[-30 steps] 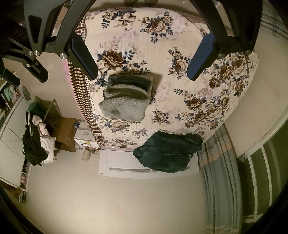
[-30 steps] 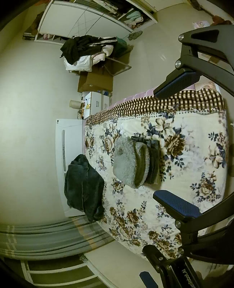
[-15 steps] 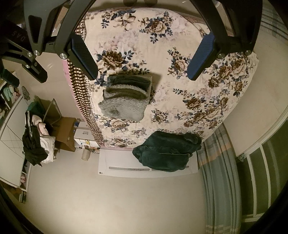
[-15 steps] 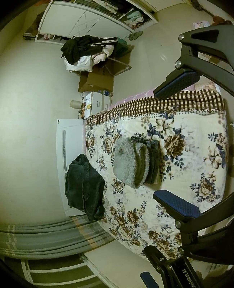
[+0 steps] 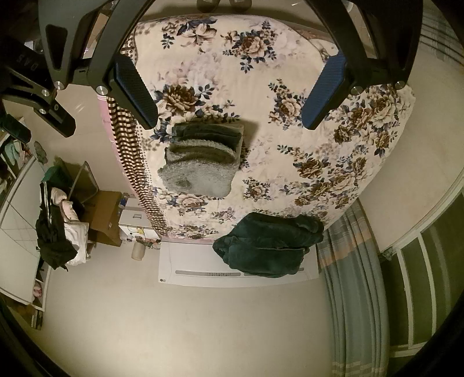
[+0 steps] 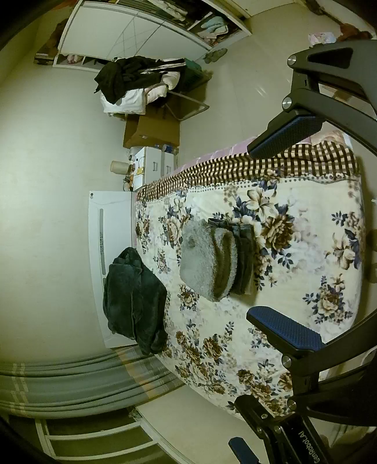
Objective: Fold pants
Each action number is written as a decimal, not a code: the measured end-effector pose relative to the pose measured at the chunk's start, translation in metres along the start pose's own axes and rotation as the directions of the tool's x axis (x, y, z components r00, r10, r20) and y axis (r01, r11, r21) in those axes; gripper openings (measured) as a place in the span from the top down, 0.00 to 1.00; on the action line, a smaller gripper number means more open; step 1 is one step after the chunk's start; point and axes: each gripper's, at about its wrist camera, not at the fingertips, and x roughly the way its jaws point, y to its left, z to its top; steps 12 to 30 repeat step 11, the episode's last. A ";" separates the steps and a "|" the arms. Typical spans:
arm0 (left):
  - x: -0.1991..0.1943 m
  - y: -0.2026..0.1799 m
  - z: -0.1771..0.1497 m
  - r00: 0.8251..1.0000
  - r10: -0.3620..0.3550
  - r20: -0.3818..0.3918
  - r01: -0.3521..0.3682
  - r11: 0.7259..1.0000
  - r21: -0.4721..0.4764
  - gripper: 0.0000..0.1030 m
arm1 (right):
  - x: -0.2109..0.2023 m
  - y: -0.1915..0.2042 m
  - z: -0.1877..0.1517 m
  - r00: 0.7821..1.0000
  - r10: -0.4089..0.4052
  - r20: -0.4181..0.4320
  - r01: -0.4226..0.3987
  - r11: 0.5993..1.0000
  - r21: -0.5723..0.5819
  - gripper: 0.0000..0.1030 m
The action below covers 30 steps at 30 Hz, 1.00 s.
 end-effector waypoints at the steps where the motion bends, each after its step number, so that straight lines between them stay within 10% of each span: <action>1: 0.000 0.001 -0.001 1.000 0.001 0.000 -0.001 1.000 -0.001 0.02 | 0.000 0.000 0.000 1.000 0.000 0.000 0.000 1.000 -0.002 0.00; 30: -0.003 0.008 -0.003 1.000 0.003 0.010 -0.003 1.000 0.008 0.02 | -0.001 0.000 -0.002 1.000 -0.002 -0.001 0.002 1.000 0.003 0.00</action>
